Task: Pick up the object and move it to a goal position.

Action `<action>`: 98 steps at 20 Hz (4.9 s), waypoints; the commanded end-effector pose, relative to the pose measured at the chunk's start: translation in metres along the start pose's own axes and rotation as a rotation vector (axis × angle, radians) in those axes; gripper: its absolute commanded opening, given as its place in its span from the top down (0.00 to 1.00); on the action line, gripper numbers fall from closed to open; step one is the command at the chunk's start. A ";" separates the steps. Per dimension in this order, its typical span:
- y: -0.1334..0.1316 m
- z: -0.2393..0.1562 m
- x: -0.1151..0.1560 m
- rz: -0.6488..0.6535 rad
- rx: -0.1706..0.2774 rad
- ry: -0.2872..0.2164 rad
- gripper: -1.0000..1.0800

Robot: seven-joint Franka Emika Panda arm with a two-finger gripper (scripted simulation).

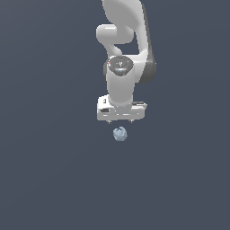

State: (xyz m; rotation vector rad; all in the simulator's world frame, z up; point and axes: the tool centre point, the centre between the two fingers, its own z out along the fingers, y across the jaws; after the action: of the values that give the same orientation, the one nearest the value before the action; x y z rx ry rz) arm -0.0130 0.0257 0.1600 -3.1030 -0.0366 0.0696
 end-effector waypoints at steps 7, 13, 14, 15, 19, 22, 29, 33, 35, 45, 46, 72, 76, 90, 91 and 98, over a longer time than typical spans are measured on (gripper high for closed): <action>-0.013 0.006 -0.007 0.006 0.015 -0.024 0.04; -0.019 0.009 -0.010 0.013 0.023 -0.036 0.04; -0.019 0.009 -0.010 0.011 0.022 -0.035 0.04; -0.019 0.009 -0.010 0.007 0.021 -0.034 0.04; -0.017 0.014 -0.009 -0.026 0.016 -0.028 0.04; -0.015 0.020 -0.007 -0.066 0.010 -0.021 0.04; -0.009 0.040 -0.003 -0.213 -0.013 0.003 0.04; -0.005 0.053 0.000 -0.308 -0.028 0.017 0.04; -0.004 0.058 0.000 -0.346 -0.033 0.022 0.04; -0.001 0.070 0.002 -0.442 -0.047 0.035 0.04; -0.001 0.071 0.002 -0.443 -0.047 0.035 0.04; 0.001 0.121 0.004 -0.443 -0.047 0.035 1.00; 0.001 0.120 0.004 -0.442 -0.048 0.035 1.00; 0.018 0.093 -0.034 -0.442 -0.048 0.035 1.00; 0.021 0.089 -0.039 -0.442 -0.048 0.035 1.00; 0.035 0.067 -0.070 -0.442 -0.048 0.035 1.00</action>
State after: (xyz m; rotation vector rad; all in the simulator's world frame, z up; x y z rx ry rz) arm -0.0790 -0.0057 0.0907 -3.0577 -0.7251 0.0001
